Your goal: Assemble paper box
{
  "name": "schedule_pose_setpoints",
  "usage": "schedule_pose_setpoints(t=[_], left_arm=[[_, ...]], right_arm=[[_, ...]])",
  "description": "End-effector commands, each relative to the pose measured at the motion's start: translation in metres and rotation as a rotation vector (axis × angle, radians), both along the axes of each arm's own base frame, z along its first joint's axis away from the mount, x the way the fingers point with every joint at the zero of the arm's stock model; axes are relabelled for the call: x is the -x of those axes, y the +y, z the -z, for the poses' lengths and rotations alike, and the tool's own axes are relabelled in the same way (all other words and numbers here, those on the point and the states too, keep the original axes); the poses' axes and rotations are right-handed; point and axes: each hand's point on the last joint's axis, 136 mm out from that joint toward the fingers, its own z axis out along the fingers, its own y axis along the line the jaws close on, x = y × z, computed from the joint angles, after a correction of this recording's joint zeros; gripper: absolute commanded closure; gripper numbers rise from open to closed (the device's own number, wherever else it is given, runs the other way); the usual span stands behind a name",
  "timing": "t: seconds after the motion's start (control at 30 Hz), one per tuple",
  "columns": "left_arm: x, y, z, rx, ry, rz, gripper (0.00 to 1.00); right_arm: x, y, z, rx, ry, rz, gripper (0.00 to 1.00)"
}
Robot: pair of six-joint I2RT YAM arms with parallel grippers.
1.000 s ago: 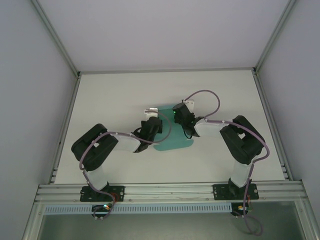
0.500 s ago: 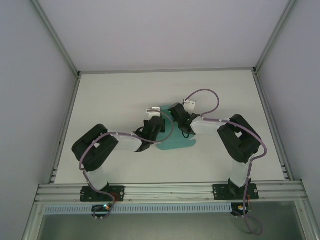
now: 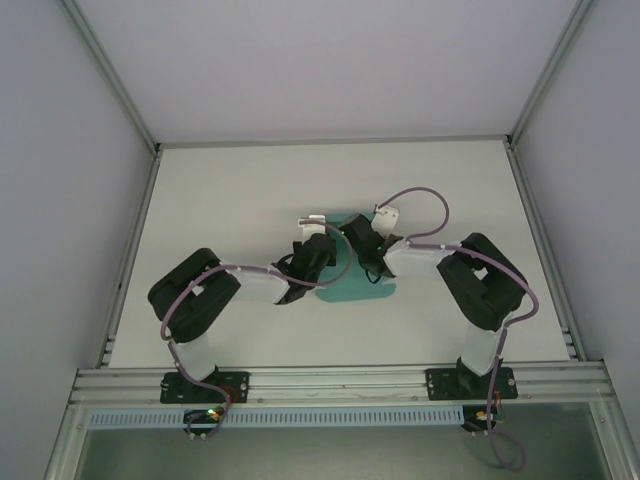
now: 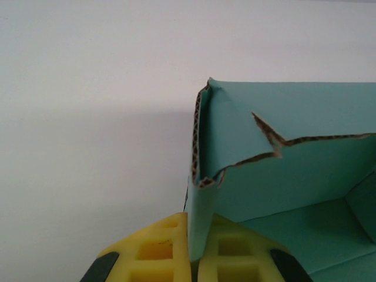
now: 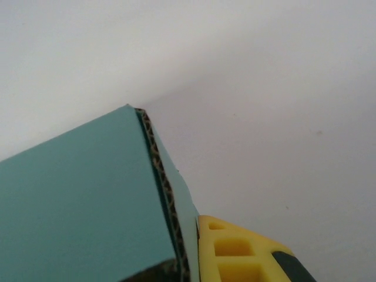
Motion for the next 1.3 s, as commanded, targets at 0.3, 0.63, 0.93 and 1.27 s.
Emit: schedule_pose_setpoints(t=[0.3,0.63,0.93,1.27], left_arm=[[-0.007,0.041,0.014,-0.068,0.038,-0.118,1.00],[-0.006,0.041,0.017,-0.066,0.044,-0.120,1.00],[-0.004,0.041,0.018,-0.066,0.040,-0.078,1.00],[0.000,0.035,0.019,-0.096,0.043,-0.008,1.00]], right_arm=[[0.004,-0.039,0.027,0.421,0.132,-0.153,1.00],[0.012,-0.052,0.020,0.232,0.119,0.109,1.00],[-0.004,-0.020,0.027,0.185,0.032,-0.233,0.78],[-0.010,-0.007,0.017,0.118,-0.046,-0.422,0.74]])
